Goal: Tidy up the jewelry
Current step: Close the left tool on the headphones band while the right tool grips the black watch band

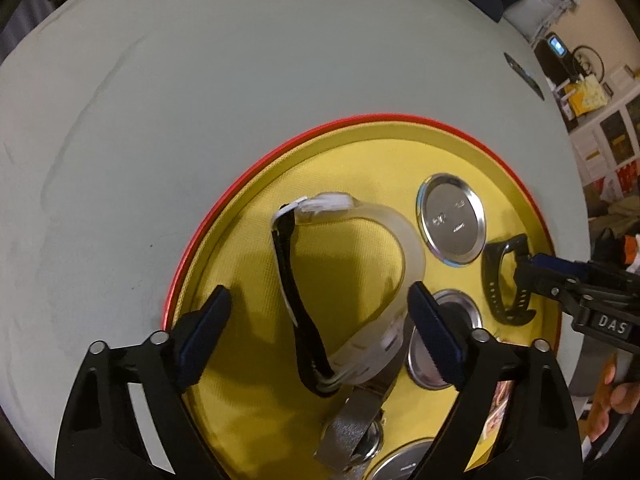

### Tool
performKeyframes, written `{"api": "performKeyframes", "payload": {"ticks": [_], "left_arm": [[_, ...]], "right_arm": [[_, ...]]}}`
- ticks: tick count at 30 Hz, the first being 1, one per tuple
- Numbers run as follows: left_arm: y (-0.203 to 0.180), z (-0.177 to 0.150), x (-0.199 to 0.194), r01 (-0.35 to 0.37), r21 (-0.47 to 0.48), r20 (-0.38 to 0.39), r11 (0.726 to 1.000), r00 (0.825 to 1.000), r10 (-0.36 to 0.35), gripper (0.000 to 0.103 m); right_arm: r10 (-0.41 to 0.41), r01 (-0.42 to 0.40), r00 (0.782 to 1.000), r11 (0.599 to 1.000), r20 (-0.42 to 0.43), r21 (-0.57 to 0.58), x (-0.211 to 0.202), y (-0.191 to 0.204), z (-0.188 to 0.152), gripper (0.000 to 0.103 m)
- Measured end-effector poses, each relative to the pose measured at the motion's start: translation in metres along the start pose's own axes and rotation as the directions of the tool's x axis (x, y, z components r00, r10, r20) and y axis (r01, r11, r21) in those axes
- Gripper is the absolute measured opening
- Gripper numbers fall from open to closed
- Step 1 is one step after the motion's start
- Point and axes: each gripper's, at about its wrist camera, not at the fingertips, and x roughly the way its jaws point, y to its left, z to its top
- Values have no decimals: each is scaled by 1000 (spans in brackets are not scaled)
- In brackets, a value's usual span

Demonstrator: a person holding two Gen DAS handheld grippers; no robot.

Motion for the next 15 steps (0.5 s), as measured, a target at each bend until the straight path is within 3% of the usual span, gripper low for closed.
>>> {"api": "performKeyframes", "payload": {"ticks": [2, 4, 9, 15], "left_arm": [[-2, 1, 0, 9, -2, 4, 1000, 1000, -9, 78], [-5, 3, 0, -15, 1, 3, 1000, 1000, 15, 51], [-5, 4, 4, -15, 3, 1, 1000, 1000, 15, 47], [-8, 4, 6, -56, 27, 15, 998, 998, 56, 33]], "right_arm": [[-3, 3, 1000, 1000, -3, 2, -1, -2, 1, 36], [-3, 3, 1000, 1000, 1, 10, -3, -6, 2, 31], [-14, 14, 1000, 1000, 11, 14, -6, -14, 4, 26], [-29, 29, 999, 1000, 15, 8, -8, -14, 0, 22]]}}
